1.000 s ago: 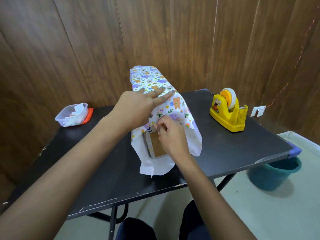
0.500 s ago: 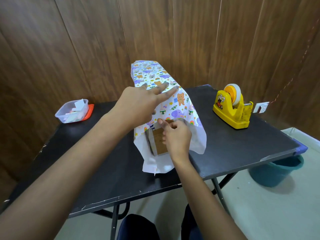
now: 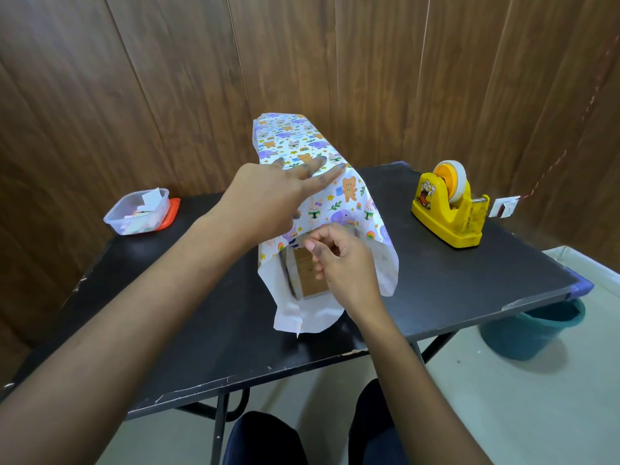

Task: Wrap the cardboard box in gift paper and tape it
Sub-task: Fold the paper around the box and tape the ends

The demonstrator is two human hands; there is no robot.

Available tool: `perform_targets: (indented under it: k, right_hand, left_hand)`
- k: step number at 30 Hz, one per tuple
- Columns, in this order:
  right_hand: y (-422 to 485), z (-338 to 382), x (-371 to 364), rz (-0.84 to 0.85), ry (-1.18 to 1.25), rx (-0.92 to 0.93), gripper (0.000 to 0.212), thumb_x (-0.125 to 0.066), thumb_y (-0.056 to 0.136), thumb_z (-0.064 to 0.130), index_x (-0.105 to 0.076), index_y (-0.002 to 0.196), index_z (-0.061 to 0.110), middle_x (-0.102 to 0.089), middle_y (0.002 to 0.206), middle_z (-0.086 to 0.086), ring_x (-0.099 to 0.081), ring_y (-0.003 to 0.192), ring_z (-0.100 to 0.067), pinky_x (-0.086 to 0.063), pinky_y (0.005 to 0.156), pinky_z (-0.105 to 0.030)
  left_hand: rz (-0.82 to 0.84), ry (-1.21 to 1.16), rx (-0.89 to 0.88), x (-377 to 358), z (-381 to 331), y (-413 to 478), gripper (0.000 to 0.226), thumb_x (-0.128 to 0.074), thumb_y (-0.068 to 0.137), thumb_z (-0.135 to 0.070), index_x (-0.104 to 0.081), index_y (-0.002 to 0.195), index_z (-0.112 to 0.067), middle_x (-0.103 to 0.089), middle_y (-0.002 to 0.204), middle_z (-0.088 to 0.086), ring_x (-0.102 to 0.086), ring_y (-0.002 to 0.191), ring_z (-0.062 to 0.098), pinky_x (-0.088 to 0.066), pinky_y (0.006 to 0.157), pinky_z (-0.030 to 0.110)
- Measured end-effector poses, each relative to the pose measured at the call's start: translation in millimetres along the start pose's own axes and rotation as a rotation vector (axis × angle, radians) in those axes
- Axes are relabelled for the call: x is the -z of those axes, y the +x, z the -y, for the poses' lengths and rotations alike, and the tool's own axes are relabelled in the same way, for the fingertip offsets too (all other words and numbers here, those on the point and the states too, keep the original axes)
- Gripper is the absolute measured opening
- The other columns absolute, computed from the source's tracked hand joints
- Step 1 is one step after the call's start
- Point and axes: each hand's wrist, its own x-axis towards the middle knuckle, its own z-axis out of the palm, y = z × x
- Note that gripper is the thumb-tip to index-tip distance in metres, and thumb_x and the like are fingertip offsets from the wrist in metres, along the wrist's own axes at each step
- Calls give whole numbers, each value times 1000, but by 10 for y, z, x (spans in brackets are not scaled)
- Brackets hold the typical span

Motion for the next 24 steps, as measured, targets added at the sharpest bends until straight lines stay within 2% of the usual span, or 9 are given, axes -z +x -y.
perform_targets:
  k: [5,7,10,13,15,17,21,24]
  right_hand:
    - [111,-110,-67,-67,-64,85,13,-58,89,6,-57,91,19,-55,69,13,-52,66,-8,-51,69,-38]
    - [129,-136,-106,-88,-74,107,13,-57,89,6,-53,91,18,-58,73,7,-55,69,-9,-51,69,-36]
    - [150,-191,-160,-146,-79,129,14,-57,88,7,-50,88,19,-63,82,-7,-59,75,-20,-51,70,-37]
    - [177,-212,-213,-217,-112,136,16,-59,85,11,-47,84,21,-62,82,-8,-59,79,-26,-51,74,-43]
    - [191,-189,-227,-257,-131,105,20,-62,85,10,-44,82,19,-62,80,-6,-59,79,-24,-50,75,-41]
    - [186,-169,-225,-301,-123,54,26,-66,85,14,-40,81,19,-61,77,-4,-59,76,-22,-50,73,-38]
    - [156,-222,-184,-313,-64,-82,34,-72,81,29,-39,78,22,-60,69,-2,-61,66,-25,-54,66,-44]
    - [135,-251,-139,-278,-68,-109,37,-71,81,23,-36,74,25,-57,68,-2,-58,59,-22,-55,59,-40]
  left_hand:
    - [2,21,-2,-1,4,2,84,-52,93,-25,11,143,-48,-7,156,-19,-45,128,25,-21,47,23]
    - [0,21,-6,-8,9,4,84,-52,93,-25,11,143,-48,-7,156,-19,-45,129,25,-21,47,22]
    - [5,22,-6,-10,12,1,84,-52,93,-25,12,143,-47,-6,156,-19,-42,131,26,-24,48,23]
    - [-3,19,-8,-16,10,0,83,-52,93,-25,11,143,-47,-7,156,-19,-43,130,26,-22,47,21]
    - [-1,19,-10,-24,8,-1,83,-52,93,-25,11,143,-48,-8,156,-19,-44,129,27,-22,46,22]
    - [-3,20,-9,-25,13,-2,83,-52,93,-25,11,143,-48,-8,156,-19,-44,129,27,-21,46,22]
    - [-10,36,-18,-21,19,-6,83,-51,94,-27,13,143,-47,-6,156,-18,-43,130,26,-22,47,23]
    - [-11,42,-18,-31,15,2,83,-50,94,-27,14,143,-47,-5,156,-18,-40,133,26,-24,49,24]
